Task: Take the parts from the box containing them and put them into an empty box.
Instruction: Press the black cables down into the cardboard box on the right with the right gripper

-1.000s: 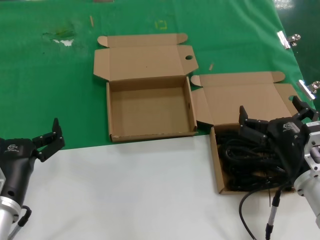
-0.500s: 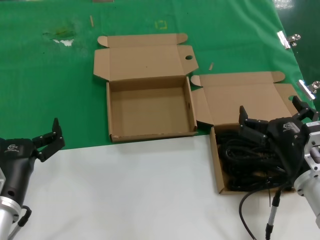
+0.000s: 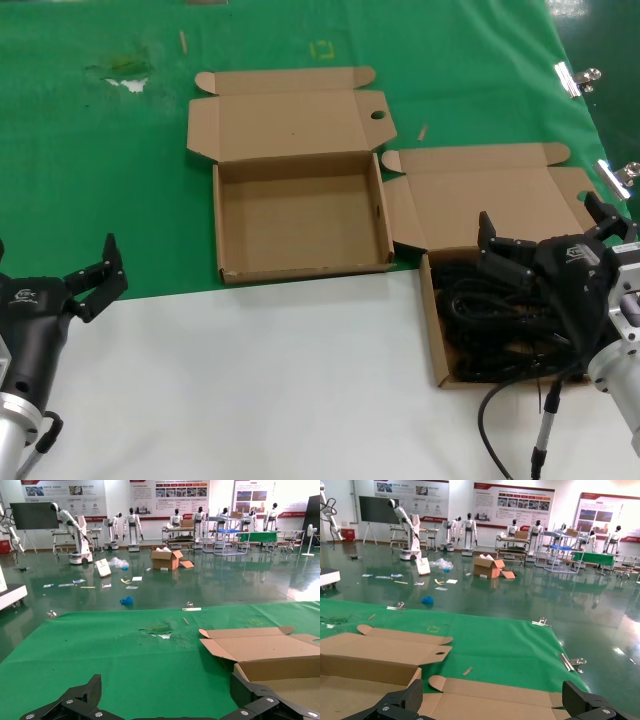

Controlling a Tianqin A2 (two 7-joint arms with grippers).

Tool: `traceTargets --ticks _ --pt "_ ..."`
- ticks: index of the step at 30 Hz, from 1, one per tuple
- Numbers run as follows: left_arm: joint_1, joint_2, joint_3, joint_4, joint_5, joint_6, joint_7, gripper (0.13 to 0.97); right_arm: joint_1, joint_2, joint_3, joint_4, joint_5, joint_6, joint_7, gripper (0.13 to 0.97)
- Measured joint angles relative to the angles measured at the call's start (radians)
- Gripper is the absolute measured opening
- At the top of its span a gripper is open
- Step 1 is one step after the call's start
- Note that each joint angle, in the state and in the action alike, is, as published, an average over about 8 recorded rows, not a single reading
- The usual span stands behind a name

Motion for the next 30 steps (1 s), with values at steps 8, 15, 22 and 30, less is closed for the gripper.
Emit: traceTargets --ticks 8,15,22,30 --pt "0.000 0.000 0.000 0.000 0.000 0.000 0.000 0.847 0.003 0.026 -0.035 0.008 0.004 0.019 0.003 0.966" --pt "0.000 0.000 0.000 0.000 0.000 0.000 0.000 0.741 0.010 0.100 -0.096 0.023 0.037 0.051 0.013 0.966" --pt "0.000 0.000 0.000 0.000 0.000 0.000 0.000 0.570 0.020 0.247 -0.172 0.047 0.072 0.048 0.028 0.966" --pt "0.000 0.000 0.000 0.000 0.000 0.000 0.000 0.467 0.072 0.498 -0.304 0.075 0.084 -0.029 0.127 0.966"
